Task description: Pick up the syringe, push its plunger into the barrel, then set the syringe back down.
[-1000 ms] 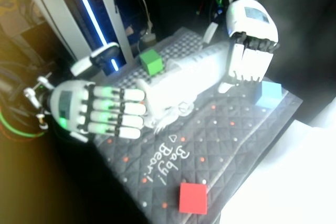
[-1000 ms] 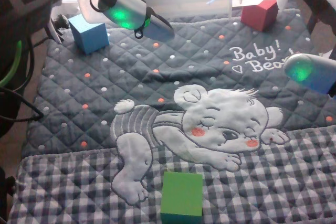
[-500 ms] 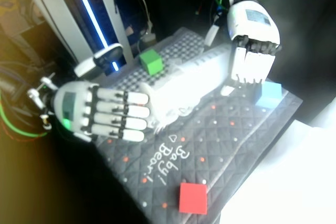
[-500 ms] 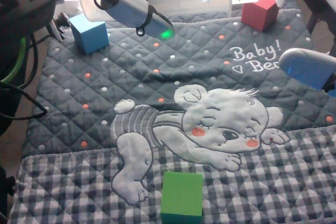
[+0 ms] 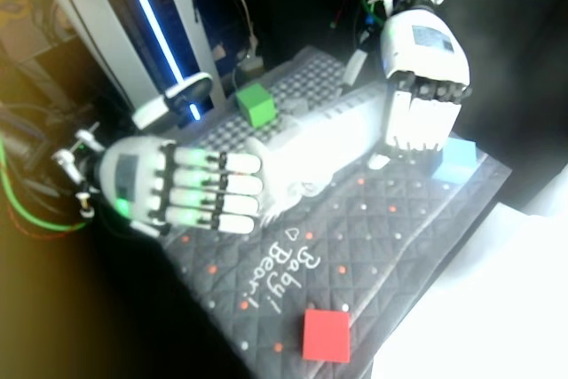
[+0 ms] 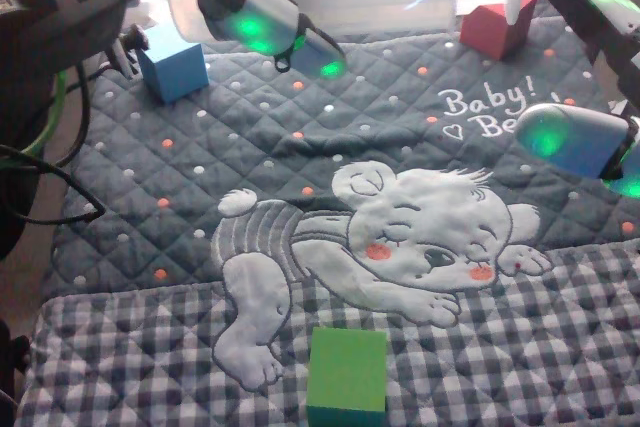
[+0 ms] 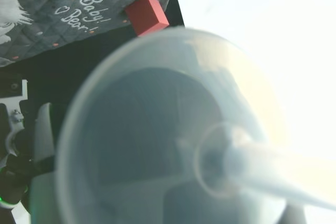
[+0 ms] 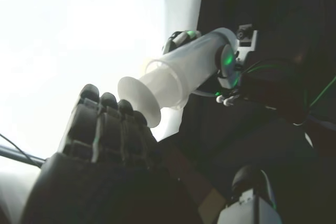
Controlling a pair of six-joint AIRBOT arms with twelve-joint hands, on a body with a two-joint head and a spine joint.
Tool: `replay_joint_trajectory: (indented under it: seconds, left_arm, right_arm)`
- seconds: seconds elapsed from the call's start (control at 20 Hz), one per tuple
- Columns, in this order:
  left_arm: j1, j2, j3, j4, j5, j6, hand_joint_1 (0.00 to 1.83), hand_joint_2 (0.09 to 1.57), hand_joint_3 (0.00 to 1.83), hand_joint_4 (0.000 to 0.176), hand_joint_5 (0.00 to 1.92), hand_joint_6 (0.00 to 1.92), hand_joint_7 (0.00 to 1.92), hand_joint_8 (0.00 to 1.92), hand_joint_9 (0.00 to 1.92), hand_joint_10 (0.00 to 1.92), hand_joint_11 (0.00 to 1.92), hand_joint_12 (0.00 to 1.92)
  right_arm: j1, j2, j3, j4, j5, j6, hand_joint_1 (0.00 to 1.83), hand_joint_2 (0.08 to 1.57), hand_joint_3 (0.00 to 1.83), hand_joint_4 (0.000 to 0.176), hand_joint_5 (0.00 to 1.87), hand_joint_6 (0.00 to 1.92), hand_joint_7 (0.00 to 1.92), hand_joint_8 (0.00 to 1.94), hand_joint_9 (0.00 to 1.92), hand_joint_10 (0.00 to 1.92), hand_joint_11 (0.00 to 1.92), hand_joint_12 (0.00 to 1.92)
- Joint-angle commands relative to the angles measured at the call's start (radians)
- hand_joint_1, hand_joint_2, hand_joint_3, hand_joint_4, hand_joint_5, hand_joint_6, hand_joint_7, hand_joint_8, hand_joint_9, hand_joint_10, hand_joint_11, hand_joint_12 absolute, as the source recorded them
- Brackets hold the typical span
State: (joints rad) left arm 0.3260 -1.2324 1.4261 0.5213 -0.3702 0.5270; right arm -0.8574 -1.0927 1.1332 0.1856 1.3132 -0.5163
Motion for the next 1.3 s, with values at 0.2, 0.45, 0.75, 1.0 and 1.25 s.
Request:
replay_joint_trajectory:
  seconds: [0.2, 0.45, 0.75, 1.0, 1.25]
  left_arm:
    - [-0.026, -0.013, -0.002, -0.016, -0.123, -0.008, 1.39, 1.09, 0.19, 0.000, 1.30, 1.92, 1.50, 1.92, 1.57, 1.92, 1.56, 1.92]
    - [-0.029, -0.019, -0.002, -0.012, -0.121, -0.008, 1.36, 0.91, 0.58, 0.000, 1.30, 1.92, 1.50, 1.92, 1.59, 1.92, 1.63, 1.92]
    - [-0.026, -0.017, 0.001, -0.010, -0.120, -0.008, 1.38, 0.91, 0.58, 0.000, 1.30, 1.92, 1.50, 1.92, 1.59, 1.92, 1.62, 1.92]
    - [-0.012, 0.008, 0.000, -0.011, -0.109, -0.008, 1.32, 0.99, 0.48, 0.000, 1.29, 1.92, 1.48, 1.92, 1.57, 1.92, 1.63, 1.92]
    - [0.011, 0.027, -0.001, -0.031, -0.111, -0.008, 1.41, 1.02, 0.33, 0.000, 1.29, 1.92, 1.49, 1.92, 1.58, 1.92, 1.63, 1.92]
  right_arm:
    - [0.017, -0.007, -0.003, -0.076, 0.116, 0.012, 0.00, 0.81, 0.00, 0.000, 0.00, 0.00, 0.00, 0.00, 0.00, 0.00, 0.03, 0.01]
    - [0.021, -0.009, -0.003, -0.081, 0.114, 0.013, 0.00, 0.84, 0.01, 0.000, 0.00, 0.00, 0.00, 0.00, 0.00, 0.00, 0.03, 0.01]
    - [0.021, 0.002, -0.004, -0.080, 0.114, 0.015, 0.00, 0.82, 0.00, 0.000, 0.00, 0.00, 0.00, 0.00, 0.00, 0.00, 0.03, 0.01]
    - [0.021, 0.041, -0.007, -0.079, 0.111, 0.015, 0.00, 0.82, 0.00, 0.000, 0.00, 0.00, 0.00, 0.00, 0.00, 0.00, 0.00, 0.00]
    - [0.021, 0.082, -0.017, -0.078, 0.107, 0.015, 0.00, 0.80, 0.00, 0.000, 0.00, 0.00, 0.00, 0.00, 0.00, 0.00, 0.00, 0.00]
